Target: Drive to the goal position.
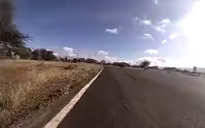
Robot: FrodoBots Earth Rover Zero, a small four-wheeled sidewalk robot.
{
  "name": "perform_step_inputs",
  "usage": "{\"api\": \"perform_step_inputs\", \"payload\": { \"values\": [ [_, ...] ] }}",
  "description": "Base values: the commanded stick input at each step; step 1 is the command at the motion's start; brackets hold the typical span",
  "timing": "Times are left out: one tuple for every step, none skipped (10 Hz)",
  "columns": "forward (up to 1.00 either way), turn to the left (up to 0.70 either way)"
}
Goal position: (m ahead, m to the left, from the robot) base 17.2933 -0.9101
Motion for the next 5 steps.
{"api": "perform_step_inputs", "payload": {
  "values": [
    [0.45,0.00],
    [0.45,0.00],
    [0.45,0.00],
    [0.45,-0.27],
    [0.45,-0.27]
  ]
}}
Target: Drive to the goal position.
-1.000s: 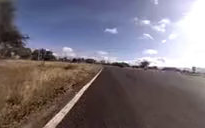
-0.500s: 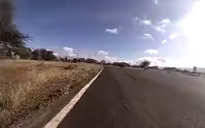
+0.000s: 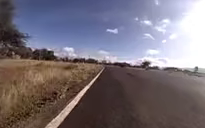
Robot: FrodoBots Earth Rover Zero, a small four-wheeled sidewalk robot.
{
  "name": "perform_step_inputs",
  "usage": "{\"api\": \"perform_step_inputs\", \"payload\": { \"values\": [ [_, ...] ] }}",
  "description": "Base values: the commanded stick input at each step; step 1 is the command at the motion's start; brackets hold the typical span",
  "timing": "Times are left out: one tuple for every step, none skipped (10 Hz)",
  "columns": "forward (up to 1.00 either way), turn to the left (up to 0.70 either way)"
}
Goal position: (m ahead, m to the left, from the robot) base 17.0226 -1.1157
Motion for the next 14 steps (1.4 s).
{"api": "perform_step_inputs", "payload": {
  "values": [
    [0.45,-0.27],
    [0.45,-0.27],
    [0.45,-0.27],
    [0.45,-0.27],
    [0.45,0.00],
    [0.45,0.00],
    [0.45,0.00],
    [0.45,0.00],
    [0.45,0.00],
    [0.45,0.00],
    [0.45,0.00],
    [0.45,0.00],
    [0.45,0.00],
    [0.45,0.00]
  ]
}}
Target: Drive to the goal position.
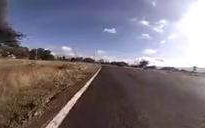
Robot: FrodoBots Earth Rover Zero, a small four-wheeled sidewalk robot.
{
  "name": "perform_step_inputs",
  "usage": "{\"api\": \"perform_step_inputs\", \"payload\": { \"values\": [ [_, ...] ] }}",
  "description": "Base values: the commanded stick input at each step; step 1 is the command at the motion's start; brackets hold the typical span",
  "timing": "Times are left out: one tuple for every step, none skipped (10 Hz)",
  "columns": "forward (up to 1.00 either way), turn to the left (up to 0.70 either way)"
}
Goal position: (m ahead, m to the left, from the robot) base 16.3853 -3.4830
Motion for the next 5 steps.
{"api": "perform_step_inputs", "payload": {
  "values": [
    [0.45,0.00],
    [0.45,0.00],
    [0.45,0.00],
    [0.45,0.00],
    [0.45,0.00]
  ]
}}
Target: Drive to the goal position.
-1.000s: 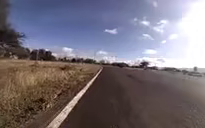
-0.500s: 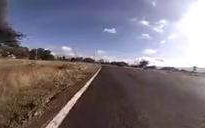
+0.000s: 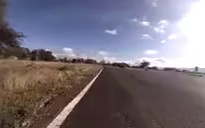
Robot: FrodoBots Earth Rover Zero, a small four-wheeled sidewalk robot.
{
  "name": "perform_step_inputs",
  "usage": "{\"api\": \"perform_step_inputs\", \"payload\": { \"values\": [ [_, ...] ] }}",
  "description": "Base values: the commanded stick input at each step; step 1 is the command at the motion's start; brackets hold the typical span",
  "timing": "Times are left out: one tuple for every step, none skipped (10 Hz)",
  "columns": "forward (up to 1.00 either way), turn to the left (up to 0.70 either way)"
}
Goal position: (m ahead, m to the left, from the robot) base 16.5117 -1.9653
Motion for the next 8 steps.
{"api": "perform_step_inputs", "payload": {
  "values": [
    [0.45,0.00],
    [0.45,0.00],
    [0.45,0.00],
    [0.45,-0.19],
    [0.45,-0.24],
    [0.45,-0.27],
    [0.45,-0.27],
    [0.45,-0.27]
  ]
}}
